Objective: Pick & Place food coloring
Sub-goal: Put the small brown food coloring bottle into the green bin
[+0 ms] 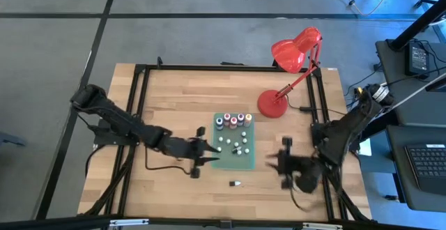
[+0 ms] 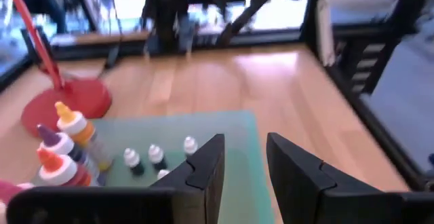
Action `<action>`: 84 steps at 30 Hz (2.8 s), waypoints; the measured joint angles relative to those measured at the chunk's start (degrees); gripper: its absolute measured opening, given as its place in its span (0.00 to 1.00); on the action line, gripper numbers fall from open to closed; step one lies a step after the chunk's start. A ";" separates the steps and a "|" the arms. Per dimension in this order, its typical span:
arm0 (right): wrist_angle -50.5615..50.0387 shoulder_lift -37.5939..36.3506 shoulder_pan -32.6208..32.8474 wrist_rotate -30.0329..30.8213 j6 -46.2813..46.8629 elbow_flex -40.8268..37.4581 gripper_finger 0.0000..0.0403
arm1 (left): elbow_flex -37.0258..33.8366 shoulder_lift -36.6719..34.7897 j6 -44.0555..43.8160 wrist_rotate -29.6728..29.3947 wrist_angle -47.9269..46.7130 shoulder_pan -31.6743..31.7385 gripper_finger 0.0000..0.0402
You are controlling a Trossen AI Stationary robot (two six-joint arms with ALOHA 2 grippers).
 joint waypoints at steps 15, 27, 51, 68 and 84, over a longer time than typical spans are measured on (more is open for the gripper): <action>25.01 14.63 6.11 -3.73 -4.09 0.02 0.27 | -20.32 -1.77 1.22 -0.46 33.36 -3.91 0.27; 40.73 27.35 3.42 0.88 -1.46 0.02 0.48 | -20.30 -1.75 -3.21 0.64 33.18 -4.78 0.26; 56.54 44.45 -1.95 0.80 1.46 0.02 0.65 | -20.30 -1.68 -4.63 1.45 32.17 -4.78 0.26; 58.68 45.72 -3.33 -4.49 1.41 0.15 0.57 | -20.30 -1.68 -4.61 1.17 32.00 -4.76 0.26; 57.22 44.14 -2.45 -4.84 -0.78 -0.02 0.18 | -20.30 -1.68 -4.61 1.17 32.00 -4.76 0.27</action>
